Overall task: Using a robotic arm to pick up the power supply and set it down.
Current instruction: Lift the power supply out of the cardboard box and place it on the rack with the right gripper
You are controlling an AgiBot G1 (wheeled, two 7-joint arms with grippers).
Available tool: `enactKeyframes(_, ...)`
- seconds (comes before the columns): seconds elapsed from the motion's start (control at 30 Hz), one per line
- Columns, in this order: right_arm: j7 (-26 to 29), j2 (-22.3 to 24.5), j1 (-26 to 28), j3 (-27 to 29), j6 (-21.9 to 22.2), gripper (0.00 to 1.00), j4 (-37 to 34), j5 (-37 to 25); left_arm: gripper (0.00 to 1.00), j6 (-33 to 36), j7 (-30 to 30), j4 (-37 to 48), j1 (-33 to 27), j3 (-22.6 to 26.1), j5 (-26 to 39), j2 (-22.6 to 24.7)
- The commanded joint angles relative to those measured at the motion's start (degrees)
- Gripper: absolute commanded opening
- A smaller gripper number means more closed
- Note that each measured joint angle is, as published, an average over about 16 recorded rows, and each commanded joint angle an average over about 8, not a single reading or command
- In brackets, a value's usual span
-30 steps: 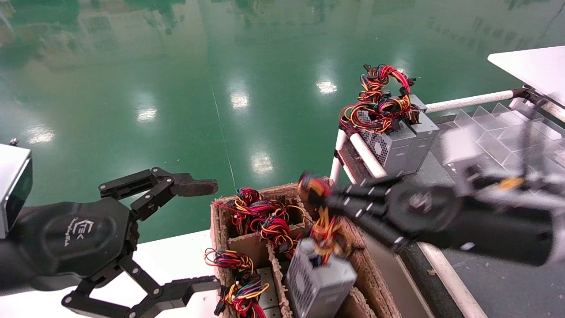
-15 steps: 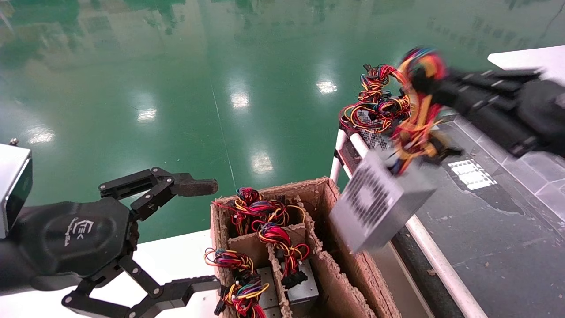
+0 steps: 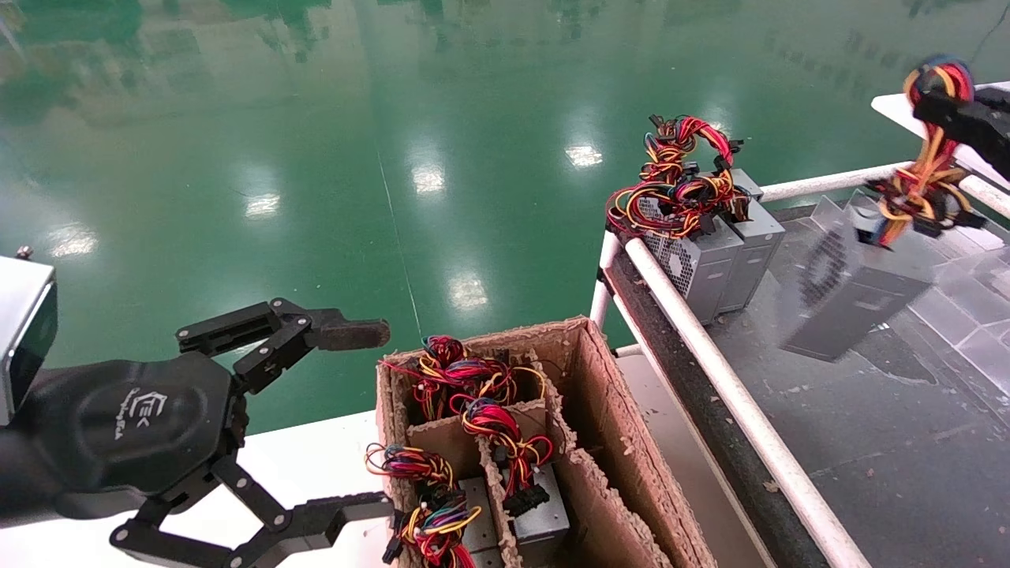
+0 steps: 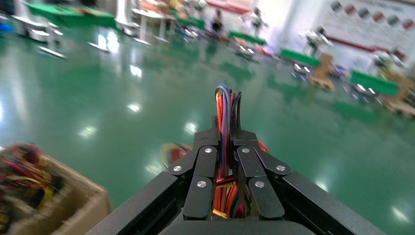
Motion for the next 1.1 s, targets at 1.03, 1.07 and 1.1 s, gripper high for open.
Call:
enactKeyframes(1.03,-13.8,-17.1,22.6,-8.4,20.0,0.0,-32.7,-16.9,1.0,0.0,0.0,0.0,0.0,0.1,-0.1,0.0)
enactKeyframes(1.07,-13.8,-17.7,23.0,-8.6,20.3,0.0,-33.1,-17.2,1.0,0.0,0.0,0.0,0.0,0.1,-0.1,0.0)
enactKeyframes(1.1,-13.8,-18.2,23.4,-8.8,20.6,0.0,-33.5,-17.4,1.0,0.0,0.0,0.0,0.0,0.1,-0.1,0.0)
